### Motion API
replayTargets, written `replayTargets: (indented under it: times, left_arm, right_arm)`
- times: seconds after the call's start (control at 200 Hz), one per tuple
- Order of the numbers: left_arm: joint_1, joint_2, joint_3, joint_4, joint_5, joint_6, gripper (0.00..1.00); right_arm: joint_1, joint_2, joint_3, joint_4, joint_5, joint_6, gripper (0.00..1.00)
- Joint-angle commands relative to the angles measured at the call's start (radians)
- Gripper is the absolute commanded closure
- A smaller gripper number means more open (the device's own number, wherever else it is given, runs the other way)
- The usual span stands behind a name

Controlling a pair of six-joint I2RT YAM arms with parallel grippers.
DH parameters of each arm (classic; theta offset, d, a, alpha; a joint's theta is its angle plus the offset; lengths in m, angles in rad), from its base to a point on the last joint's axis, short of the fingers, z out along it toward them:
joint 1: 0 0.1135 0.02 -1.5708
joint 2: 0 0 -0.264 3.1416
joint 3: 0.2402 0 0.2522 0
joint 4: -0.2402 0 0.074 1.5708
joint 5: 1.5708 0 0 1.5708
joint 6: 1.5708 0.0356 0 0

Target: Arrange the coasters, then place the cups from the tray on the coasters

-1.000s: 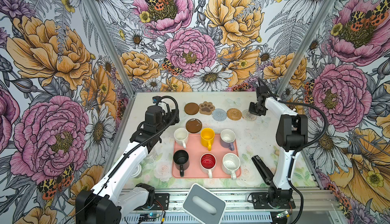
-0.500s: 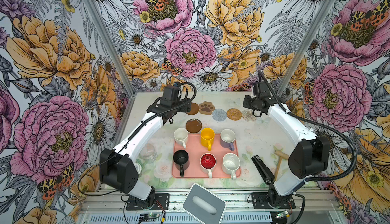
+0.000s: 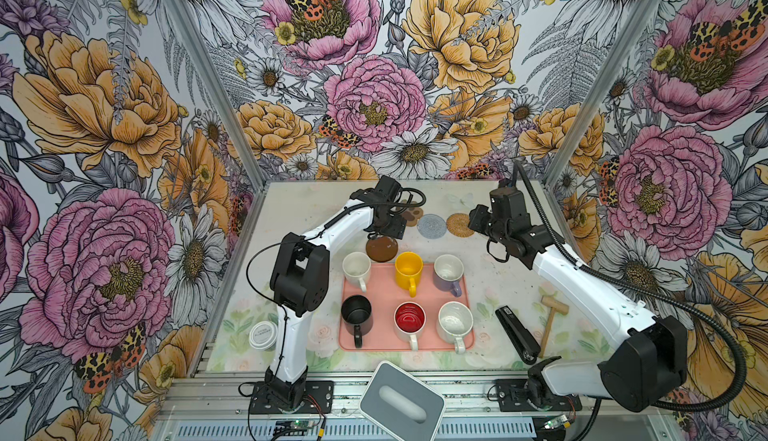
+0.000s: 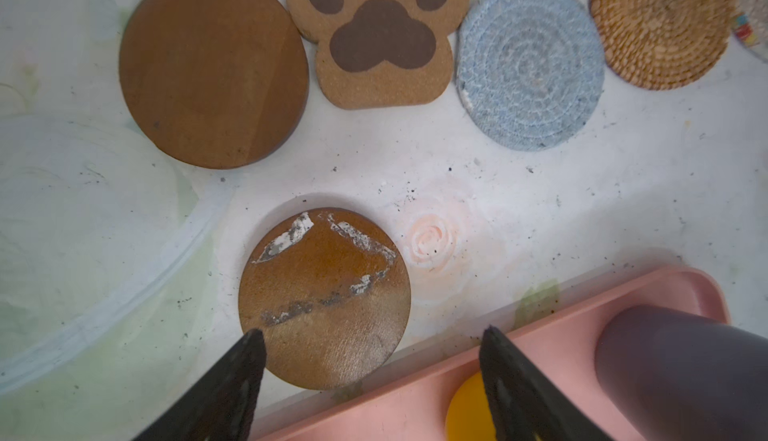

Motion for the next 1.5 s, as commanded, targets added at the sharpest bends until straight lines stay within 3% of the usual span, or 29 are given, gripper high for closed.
replayTargets:
  times: [0.0, 0.636, 1.496]
  left_arm:
    - [-0.006, 0.009, 0.033, -0.028, 0.01, -0.013, 0.16]
    - [-0.031, 0.155, 0.059, -0.028, -0.051, -0.066, 0.15]
    - [0.051, 0.127, -0.056, -0.024, -0.193, -0.036, 0.2]
  right_arm:
    - [0.004, -0.07, -0.029, 0.065, 0.046, 0.04, 0.71]
    - [0.005, -0.085, -0.072, 0.081, 0.047, 0.05, 0.7]
    - [0.005, -0.05, -0.071, 0.106, 0.014, 0.057, 0.7]
